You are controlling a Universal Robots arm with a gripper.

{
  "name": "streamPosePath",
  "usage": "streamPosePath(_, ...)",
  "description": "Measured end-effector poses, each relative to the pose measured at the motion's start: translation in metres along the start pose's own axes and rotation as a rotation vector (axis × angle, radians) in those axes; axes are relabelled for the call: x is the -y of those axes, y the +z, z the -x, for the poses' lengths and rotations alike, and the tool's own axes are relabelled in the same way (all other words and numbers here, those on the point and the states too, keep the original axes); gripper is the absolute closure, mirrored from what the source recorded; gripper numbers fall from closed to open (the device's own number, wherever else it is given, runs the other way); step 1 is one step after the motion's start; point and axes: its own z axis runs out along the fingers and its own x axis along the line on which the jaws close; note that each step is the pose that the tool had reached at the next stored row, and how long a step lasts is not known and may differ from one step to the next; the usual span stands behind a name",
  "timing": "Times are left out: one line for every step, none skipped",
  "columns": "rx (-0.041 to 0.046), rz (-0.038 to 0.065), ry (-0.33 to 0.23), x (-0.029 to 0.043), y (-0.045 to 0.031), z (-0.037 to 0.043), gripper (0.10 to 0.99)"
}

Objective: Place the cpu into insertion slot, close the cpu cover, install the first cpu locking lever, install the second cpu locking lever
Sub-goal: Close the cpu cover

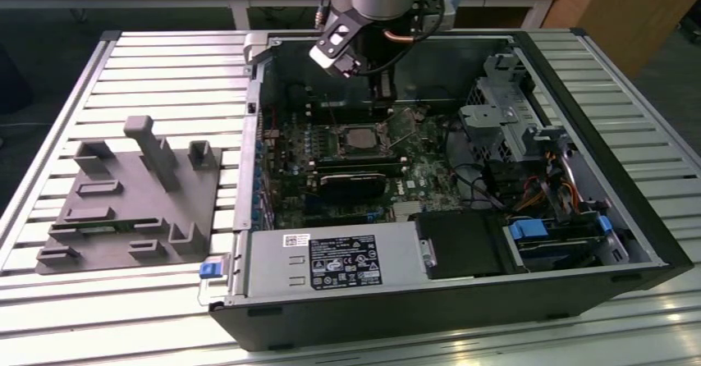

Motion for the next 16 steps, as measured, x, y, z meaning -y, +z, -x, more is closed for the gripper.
streamPosePath(0.0, 0.0, 0.0, -0.0003, 0.0, 0.0, 0.98)
streamPosePath(0.0, 0.0, 0.0, -0.0006, 0.0, 0.0, 0.98)
streamPosePath(0.0, 0.0, 0.0, -0.0009, 0.0001, 0.0, 0.98)
streamPosePath(0.0001, 0.0, 0.0, -0.0011, 0.0001, 0.0, 0.98)
streamPosePath(0.0, 0.0, 0.0, -0.0013, 0.0001, 0.0, 0.98)
streamPosePath(0.0, 0.0, 0.0, -0.0015, 0.0001, 0.0, 0.98)
streamPosePath(0.0, 0.0, 0.0, -0.0017, 0.0002, -0.0001, 0.98)
streamPosePath(0.0001, 0.0, 0.0, -0.0019, 0.0001, -0.0001, 0.98)
streamPosePath(0.0, 0.0, 0.0, -0.0021, 0.0002, -0.0001, 0.98)
streamPosePath(0.0, 0.0, 0.0, -0.0024, 0.0002, -0.0001, 0.98)
streamPosePath(0.0001, 0.0, 0.0, -0.0027, 0.0002, -0.0001, 0.98)
streamPosePath(0.0, 0.0, 0.0, -0.0031, 0.0003, -0.0001, 0.98)
streamPosePath(0.0001, 0.0, 0.0, -0.0035, 0.0003, -0.0001, 0.98)
streamPosePath(0.0, 0.0, 0.0, -0.004, 0.0003, -0.0001, 0.98)
streamPosePath(0.0001, 0.0, 0.0, -0.0044, 0.0003, -0.0001, 0.98)
streamPosePath(0.0, 0.0, 0.0, -0.0049, 0.0004, -0.0001, 0.98)
